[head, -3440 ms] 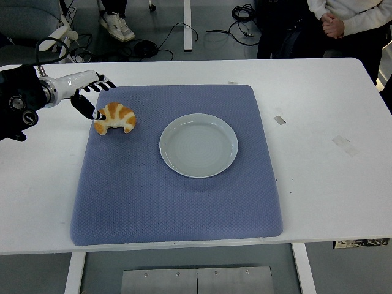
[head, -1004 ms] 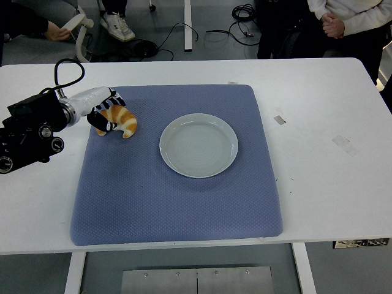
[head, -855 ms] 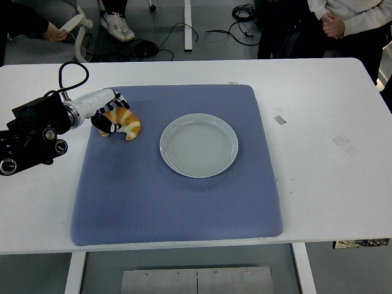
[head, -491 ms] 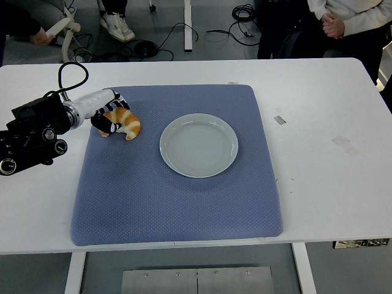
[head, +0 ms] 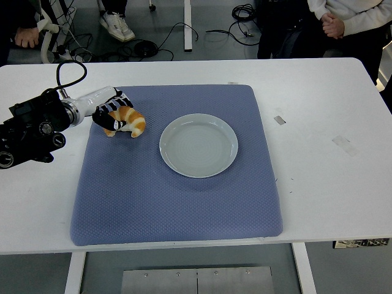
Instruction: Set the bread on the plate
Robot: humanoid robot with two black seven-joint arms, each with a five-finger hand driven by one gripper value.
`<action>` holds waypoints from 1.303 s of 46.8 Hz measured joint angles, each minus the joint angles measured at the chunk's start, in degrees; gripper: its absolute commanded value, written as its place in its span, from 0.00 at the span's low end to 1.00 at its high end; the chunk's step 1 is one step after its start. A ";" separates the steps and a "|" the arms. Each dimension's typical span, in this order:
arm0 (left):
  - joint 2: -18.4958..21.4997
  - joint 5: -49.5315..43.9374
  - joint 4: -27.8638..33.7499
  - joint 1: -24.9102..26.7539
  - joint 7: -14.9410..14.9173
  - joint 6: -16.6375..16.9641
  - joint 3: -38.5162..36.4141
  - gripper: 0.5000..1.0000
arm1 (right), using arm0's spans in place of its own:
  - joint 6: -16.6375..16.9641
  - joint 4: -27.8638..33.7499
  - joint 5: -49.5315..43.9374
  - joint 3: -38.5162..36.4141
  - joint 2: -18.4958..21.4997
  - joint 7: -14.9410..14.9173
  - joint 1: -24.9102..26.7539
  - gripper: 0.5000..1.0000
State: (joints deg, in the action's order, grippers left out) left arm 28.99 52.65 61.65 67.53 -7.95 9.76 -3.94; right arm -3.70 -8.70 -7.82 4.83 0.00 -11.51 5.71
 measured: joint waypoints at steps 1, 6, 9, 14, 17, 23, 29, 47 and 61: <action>0.01 -0.51 0.00 0.21 0.46 -0.18 0.01 0.02 | 0.00 0.00 0.00 0.00 0.00 0.00 0.00 1.00; 0.02 -1.77 0.00 0.70 0.90 -0.90 0.05 0.03 | 0.00 0.00 0.00 0.00 0.00 0.00 0.00 1.00; 0.02 -1.86 0.00 0.90 0.92 -0.96 0.06 0.03 | 0.01 0.00 0.00 0.00 0.00 0.00 0.00 1.00; 0.02 -1.86 0.02 1.65 0.92 -1.06 0.08 0.03 | 0.02 0.00 0.00 0.00 0.00 -0.01 -0.03 1.00; 0.02 -1.86 0.03 2.19 0.91 -1.07 0.09 0.03 | 0.02 0.00 0.00 0.00 0.00 0.00 -0.01 1.00; 0.02 -2.40 0.05 3.59 0.61 -1.38 0.09 0.04 | 0.02 0.00 0.00 0.00 0.00 -0.01 -0.03 1.00; -0.45 -4.38 0.12 5.72 0.32 -1.47 0.09 0.05 | 0.02 0.00 0.00 0.00 0.00 -0.01 -0.04 1.00; -5.86 -3.75 1.97 8.72 -1.10 -2.03 1.20 0.08 | 0.01 0.00 0.00 0.00 0.00 0.00 0.00 1.00; -8.55 -1.43 4.00 8.83 -1.91 -1.89 1.23 0.12 | 0.01 0.00 0.00 0.00 0.00 0.00 -0.02 1.00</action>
State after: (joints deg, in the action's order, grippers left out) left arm 20.44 51.23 65.65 76.36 -9.86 7.87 -2.72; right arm -3.69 -8.70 -7.82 4.83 0.00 -11.51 5.69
